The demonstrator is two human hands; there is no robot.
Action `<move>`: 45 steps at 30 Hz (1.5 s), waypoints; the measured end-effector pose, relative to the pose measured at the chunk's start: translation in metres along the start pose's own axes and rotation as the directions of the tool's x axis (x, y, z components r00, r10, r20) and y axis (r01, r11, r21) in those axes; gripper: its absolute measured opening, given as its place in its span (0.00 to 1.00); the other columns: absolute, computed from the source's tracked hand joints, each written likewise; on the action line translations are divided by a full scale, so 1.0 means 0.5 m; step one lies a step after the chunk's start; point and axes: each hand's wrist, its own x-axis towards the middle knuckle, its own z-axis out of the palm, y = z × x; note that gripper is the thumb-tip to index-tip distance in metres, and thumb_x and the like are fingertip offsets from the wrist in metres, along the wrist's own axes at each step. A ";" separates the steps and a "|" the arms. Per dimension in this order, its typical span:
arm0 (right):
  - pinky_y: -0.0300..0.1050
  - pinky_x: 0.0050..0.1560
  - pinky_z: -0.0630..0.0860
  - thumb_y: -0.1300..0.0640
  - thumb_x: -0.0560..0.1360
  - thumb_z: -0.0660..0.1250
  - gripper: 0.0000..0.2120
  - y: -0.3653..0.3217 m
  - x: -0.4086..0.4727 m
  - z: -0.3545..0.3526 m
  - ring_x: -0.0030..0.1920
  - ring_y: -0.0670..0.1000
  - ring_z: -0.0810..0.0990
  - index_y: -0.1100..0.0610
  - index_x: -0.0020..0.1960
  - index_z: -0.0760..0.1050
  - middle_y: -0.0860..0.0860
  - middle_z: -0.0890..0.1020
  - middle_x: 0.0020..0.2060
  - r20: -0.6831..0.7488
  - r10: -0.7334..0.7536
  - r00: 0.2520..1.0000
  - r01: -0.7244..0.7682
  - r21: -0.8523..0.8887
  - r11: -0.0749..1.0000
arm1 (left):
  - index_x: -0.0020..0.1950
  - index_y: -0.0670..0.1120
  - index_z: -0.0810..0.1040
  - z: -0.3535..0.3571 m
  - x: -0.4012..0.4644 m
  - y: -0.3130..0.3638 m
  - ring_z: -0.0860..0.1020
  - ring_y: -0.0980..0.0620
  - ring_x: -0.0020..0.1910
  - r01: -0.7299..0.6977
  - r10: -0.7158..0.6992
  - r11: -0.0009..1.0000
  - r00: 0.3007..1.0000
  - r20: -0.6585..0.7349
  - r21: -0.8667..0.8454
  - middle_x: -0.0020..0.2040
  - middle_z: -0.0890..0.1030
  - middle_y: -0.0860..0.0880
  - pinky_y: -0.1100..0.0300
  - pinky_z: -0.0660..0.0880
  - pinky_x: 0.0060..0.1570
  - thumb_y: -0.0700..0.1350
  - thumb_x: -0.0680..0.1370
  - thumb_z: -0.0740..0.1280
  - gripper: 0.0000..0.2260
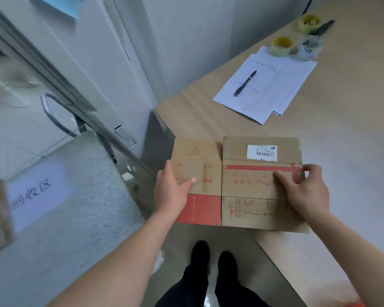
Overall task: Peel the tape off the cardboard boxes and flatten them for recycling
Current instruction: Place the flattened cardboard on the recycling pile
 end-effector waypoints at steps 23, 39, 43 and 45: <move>0.55 0.60 0.77 0.46 0.73 0.74 0.31 -0.471 -0.505 0.592 0.59 0.58 0.79 0.53 0.70 0.66 0.53 0.80 0.60 0.512 -0.560 0.652 0.621 0.063 0.781 | 0.79 0.45 0.60 -0.643 -0.134 -0.585 0.71 0.55 0.50 0.365 -0.376 0.922 0.767 -0.520 -0.129 0.66 0.71 0.42 0.63 0.70 0.47 0.53 0.78 0.70 0.35; 0.47 0.53 0.76 0.44 0.73 0.74 0.32 -0.656 -0.857 1.091 0.54 0.54 0.79 0.53 0.70 0.65 0.50 0.80 0.56 0.633 -0.531 0.564 0.661 0.040 0.750 | 0.76 0.50 0.65 -0.982 -0.041 -1.072 0.75 0.45 0.62 0.546 -0.506 0.833 0.689 -0.518 -0.088 0.68 0.70 0.44 0.47 0.77 0.59 0.56 0.77 0.71 0.30; 0.50 0.53 0.77 0.45 0.73 0.74 0.31 -0.679 -0.886 1.148 0.50 0.52 0.77 0.54 0.69 0.65 0.47 0.76 0.50 0.648 -0.544 0.534 0.675 0.061 0.735 | 0.78 0.49 0.62 -1.014 -0.034 -1.107 0.76 0.44 0.60 0.567 -0.542 0.815 0.676 -0.499 -0.117 0.68 0.68 0.42 0.48 0.78 0.58 0.55 0.78 0.69 0.31; 0.47 0.51 0.75 0.45 0.73 0.74 0.30 -0.685 -0.894 1.166 0.50 0.51 0.76 0.54 0.68 0.65 0.46 0.76 0.50 0.655 -0.549 0.519 0.676 0.078 0.733 | 0.78 0.48 0.62 -1.028 -0.036 -1.114 0.76 0.43 0.62 0.568 -0.544 0.814 0.671 -0.503 -0.123 0.69 0.67 0.42 0.49 0.76 0.59 0.54 0.79 0.69 0.31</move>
